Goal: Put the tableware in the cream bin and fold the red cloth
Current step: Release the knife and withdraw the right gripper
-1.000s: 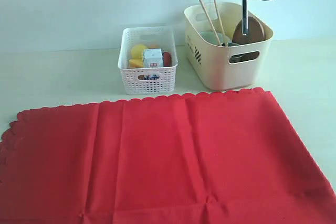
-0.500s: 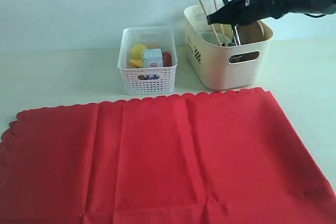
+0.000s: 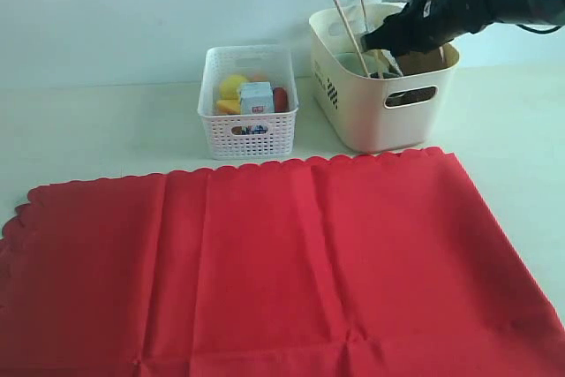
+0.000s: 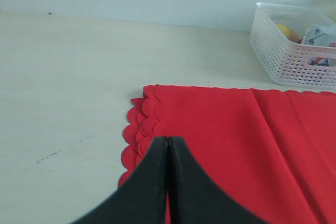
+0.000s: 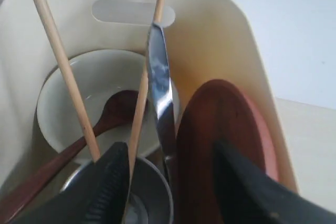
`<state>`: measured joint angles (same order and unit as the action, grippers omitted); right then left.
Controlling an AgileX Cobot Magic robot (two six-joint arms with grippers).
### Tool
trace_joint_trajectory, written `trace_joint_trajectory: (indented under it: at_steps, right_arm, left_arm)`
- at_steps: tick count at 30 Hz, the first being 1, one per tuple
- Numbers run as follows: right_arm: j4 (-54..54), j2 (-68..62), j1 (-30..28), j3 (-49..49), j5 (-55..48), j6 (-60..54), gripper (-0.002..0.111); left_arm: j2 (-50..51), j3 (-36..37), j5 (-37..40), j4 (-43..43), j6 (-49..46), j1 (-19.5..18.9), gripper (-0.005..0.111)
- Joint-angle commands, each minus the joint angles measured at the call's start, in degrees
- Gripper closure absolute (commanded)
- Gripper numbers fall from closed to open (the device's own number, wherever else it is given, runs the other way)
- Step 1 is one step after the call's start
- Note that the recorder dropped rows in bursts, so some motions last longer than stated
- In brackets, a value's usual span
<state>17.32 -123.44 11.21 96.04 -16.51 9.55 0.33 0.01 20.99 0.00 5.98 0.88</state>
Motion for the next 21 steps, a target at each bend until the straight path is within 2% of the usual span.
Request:
trace_joint_trajectory:
  at_steps: [1,3,5,12,15,21]
  right_arm:
    - [0.1,4.8,-0.2,0.3,-7.1,-0.3,0.059]
    - [0.1,7.1,-0.2,0.3,-10.8,-0.3,0.061]
    - [0.1,9.8,-0.2,0.3,-14.9,-0.3,0.068]
    - [-2.9,23.4,-0.1,-1.5,-29.3,-0.4,0.108]
    - [-5.8,32.2,0.1,-7.4,-28.6,-0.8,0.108]
    - [-18.0,54.0,0.1,-25.3,-23.1,-6.0,0.108]
  left_arm:
    - [-0.3,0.0,-0.4,0.0,0.2,0.3,0.106]
    - [-0.3,0.0,-0.4,0.0,0.2,0.3,0.106]
    - [-0.3,0.0,-0.4,0.0,0.2,0.3,0.106]
    - [-0.3,0.0,-0.4,0.0,0.2,0.3,0.106]
    - [-0.3,0.0,-0.4,0.0,0.2,0.3,0.106]
    - [-0.3,0.0,-0.4,0.0,0.2,0.3,0.106]
